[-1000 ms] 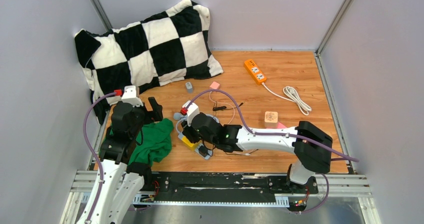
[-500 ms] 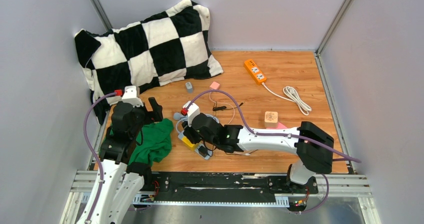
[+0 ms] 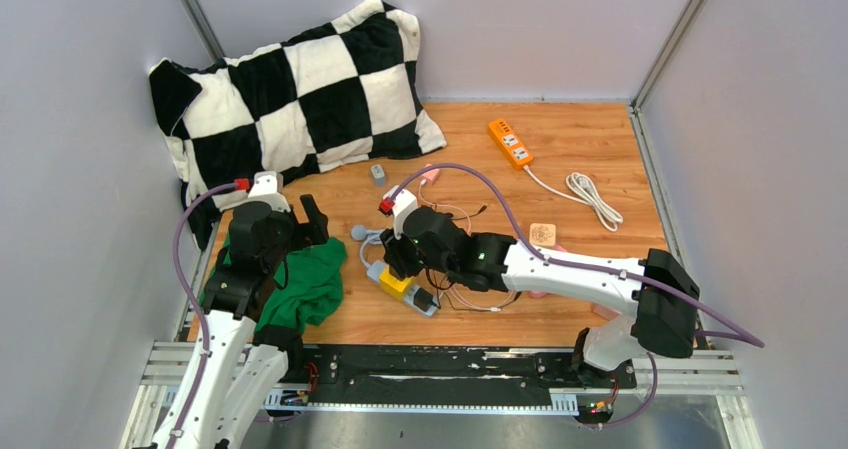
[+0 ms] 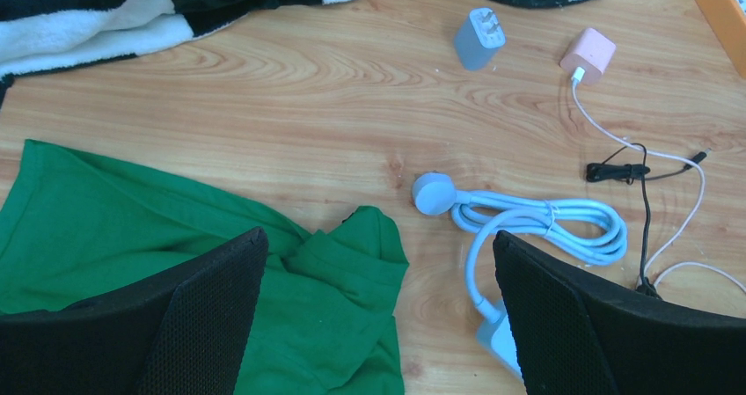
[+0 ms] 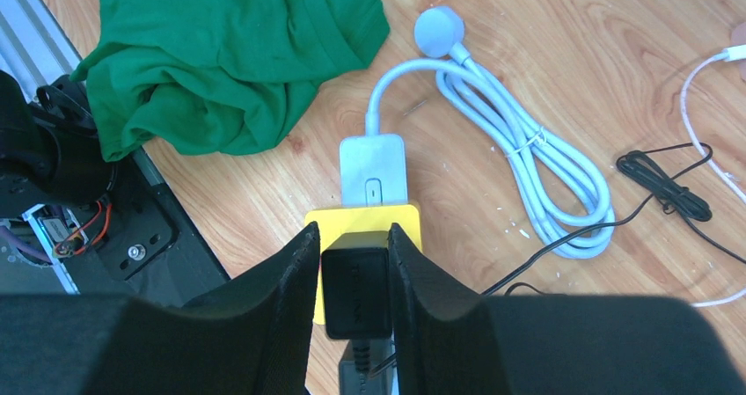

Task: Insert the plug

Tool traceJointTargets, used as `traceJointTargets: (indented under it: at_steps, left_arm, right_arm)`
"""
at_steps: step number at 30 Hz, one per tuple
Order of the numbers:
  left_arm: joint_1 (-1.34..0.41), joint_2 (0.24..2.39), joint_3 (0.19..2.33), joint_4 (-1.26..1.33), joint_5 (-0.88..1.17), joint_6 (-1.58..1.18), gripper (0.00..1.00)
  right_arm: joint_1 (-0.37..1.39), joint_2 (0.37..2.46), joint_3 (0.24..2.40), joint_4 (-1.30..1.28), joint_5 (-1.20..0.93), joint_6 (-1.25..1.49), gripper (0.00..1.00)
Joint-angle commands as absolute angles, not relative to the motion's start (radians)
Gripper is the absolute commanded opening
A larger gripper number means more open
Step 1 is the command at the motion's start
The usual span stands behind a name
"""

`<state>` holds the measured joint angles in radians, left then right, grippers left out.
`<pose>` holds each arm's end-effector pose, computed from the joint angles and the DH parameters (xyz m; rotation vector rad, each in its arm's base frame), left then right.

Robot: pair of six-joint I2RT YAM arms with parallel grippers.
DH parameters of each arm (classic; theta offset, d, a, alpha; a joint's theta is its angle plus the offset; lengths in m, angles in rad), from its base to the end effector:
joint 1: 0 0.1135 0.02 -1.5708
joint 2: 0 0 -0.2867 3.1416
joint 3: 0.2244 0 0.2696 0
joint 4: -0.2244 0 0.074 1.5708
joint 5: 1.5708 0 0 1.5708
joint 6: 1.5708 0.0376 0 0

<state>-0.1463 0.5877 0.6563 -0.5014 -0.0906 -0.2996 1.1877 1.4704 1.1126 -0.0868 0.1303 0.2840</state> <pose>0.1397 -0.0171 0.3036 -0.2116 1.9958 -0.1950 0.1387 0.3311 0.3150 -0.8405 1.9303 0.7896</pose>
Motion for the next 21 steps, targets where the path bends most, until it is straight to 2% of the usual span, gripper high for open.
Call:
traceJointTargets:
  at_steps: [1, 8, 15, 18, 21]
  left_arm:
    - [-0.141, 0.590, 0.679, -0.502, -0.067, -0.288, 1.00]
    - [-0.141, 0.597, 0.682, -0.507, -0.067, -0.283, 1.00]
    - [-0.142, 0.634, 0.702, -0.501, -0.011, -0.281, 1.00]
    - [-0.140, 0.703, 0.738, -0.496, 0.062, -0.281, 1.00]
    - [-0.142, 0.782, 0.777, -0.493, 0.112, -0.276, 0.99]
  right_arm:
    - [1.174, 1.463, 1.144, -0.097, 0.096, 0.272, 0.37]
    - [1.174, 1.537, 1.138, -0.089, 0.068, 0.301, 0.42]
    - [1.159, 1.462, 1.169, -0.107, 0.192, 0.233, 0.52]
    - [1.090, 1.435, 1.176, -0.129, 0.211, 0.217, 0.69]
    - [0.987, 1.417, 1.171, -0.131, 0.227, 0.204, 0.73]
